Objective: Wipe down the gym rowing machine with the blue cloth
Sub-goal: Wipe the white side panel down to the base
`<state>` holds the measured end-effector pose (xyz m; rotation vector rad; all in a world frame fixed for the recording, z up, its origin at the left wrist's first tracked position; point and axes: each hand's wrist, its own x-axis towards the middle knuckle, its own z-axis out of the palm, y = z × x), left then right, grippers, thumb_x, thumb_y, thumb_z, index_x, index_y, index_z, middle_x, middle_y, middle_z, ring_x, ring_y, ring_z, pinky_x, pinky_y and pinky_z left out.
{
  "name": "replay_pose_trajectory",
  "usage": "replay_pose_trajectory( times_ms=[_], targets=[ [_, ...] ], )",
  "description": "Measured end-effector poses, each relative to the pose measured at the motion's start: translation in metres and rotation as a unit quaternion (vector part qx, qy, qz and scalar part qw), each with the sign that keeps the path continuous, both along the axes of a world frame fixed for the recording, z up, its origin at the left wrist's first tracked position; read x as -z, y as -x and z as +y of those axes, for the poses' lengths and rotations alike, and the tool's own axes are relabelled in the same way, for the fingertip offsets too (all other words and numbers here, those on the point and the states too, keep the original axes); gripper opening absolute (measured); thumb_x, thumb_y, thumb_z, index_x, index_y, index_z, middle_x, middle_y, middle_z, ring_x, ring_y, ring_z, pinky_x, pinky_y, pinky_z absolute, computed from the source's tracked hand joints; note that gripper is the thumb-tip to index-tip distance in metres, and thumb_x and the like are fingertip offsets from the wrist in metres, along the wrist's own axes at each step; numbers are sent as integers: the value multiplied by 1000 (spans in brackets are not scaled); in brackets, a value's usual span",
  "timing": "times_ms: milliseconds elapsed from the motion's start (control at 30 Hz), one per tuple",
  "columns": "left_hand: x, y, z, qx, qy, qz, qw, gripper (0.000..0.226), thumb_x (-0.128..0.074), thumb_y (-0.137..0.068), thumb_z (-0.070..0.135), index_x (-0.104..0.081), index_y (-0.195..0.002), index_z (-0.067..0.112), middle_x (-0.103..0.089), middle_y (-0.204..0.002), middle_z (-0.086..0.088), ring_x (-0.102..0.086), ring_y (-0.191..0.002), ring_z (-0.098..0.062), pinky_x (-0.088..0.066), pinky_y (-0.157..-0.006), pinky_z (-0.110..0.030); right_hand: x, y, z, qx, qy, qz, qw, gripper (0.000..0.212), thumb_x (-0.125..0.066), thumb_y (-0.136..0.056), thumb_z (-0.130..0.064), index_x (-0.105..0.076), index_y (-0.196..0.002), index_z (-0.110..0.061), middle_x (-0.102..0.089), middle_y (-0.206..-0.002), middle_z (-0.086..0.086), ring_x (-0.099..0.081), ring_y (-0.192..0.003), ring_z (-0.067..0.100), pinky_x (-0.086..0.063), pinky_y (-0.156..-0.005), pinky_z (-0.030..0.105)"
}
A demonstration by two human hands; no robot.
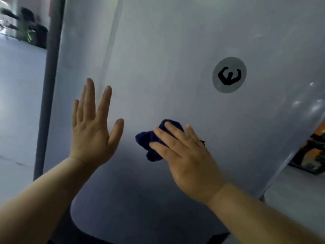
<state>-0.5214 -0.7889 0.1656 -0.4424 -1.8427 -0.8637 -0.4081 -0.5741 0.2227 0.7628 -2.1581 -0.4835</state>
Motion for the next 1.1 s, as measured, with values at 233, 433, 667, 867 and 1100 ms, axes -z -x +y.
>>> replay_pose_trajectory(
  times_ms=[233,433,667,867,1100],
  targets=[
    [2,3,5,0,-63,-7,998,64,-28,-99,46,-13,-156,21,-8,-164,-12,-4,-152,-27,-6,-121,-52,-84,22,-27,12,187,150,971,43,-47,-96,-1,-53,-138,-7,-40,-153,14,-28,-145,36,-16,-122,46],
    [25,5,-1,30,-96,5,995,62,-30,-99,38,-15,-156,18,-13,-163,-7,-9,-152,-21,-9,-122,-48,-57,30,-45,-31,-137,5,990,43,-47,-92,-12,-62,-132,-17,-50,-147,6,-36,-141,25,-14,-120,49],
    [-2,-17,5,133,-166,116,970,84,-53,-89,53,-16,-153,13,-13,-159,-18,-14,-151,-27,-22,-119,-40,-97,42,-114,-38,86,-126,988,54,-23,-99,-27,-35,-151,-22,-26,-162,1,-7,-152,15,5,-123,37],
    [-24,-4,25,3,-90,119,989,63,-57,-89,57,-39,-142,26,-30,-156,-9,-24,-147,-33,-25,-114,-60,-119,44,-111,-86,129,-72,985,43,-28,-101,-22,-46,-140,-20,-46,-149,-1,-29,-146,13,-25,-116,20],
    [-45,9,-12,60,-479,-131,866,60,-50,-85,48,-36,-143,45,-21,-160,-2,-21,-146,-22,-23,-116,-56,-141,67,-121,15,-31,13,999,41,-45,-90,-12,-59,-128,-17,-46,-150,4,-31,-145,22,-1,-121,39]
  ],
)
